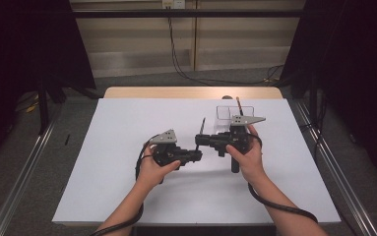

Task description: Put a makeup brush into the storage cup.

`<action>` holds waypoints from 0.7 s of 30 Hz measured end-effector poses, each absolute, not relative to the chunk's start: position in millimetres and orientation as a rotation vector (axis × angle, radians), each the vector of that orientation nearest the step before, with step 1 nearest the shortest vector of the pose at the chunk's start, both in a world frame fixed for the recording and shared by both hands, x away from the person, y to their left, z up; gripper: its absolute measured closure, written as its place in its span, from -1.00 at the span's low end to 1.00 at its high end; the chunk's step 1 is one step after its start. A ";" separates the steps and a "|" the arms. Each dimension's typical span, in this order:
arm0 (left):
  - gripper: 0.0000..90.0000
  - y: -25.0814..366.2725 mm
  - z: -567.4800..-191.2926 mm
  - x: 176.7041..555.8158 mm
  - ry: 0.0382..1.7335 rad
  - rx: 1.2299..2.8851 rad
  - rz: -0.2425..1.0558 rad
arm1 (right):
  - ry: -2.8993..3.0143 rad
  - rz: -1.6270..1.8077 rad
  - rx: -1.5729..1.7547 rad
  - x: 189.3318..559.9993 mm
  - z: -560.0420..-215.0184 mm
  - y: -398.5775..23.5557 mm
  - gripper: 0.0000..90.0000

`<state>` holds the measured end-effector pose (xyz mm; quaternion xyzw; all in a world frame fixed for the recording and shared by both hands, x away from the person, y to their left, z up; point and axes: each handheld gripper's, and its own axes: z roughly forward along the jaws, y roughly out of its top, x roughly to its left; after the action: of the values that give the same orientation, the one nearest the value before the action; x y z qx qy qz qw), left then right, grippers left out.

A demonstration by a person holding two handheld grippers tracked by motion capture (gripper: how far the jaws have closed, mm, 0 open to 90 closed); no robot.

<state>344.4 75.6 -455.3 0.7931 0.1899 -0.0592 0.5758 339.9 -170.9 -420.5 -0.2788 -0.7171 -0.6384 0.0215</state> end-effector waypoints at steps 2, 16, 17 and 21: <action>0.85 73.9 -456.8 344.3 0.452 1.849 -0.153 | -2.230 -1.978 -0.863 340.2 -420.8 -169.9 0.87; 0.77 69.8 -458.3 344.2 0.467 1.803 -0.186 | -2.248 -2.013 -0.848 339.4 -419.9 -168.1 0.87; 0.75 70.0 -458.4 344.5 0.461 1.805 -0.184 | -2.249 -2.014 -0.845 339.3 -419.9 -168.3 0.87; 0.64 70.1 -458.6 343.9 0.466 1.774 -0.193 | -2.252 -2.019 -0.845 339.0 -419.4 -168.9 0.87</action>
<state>343.9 70.1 -458.6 0.7665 0.2012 -0.0835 0.6041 339.0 -168.9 -419.4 -0.2691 -0.7171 -0.6429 0.0008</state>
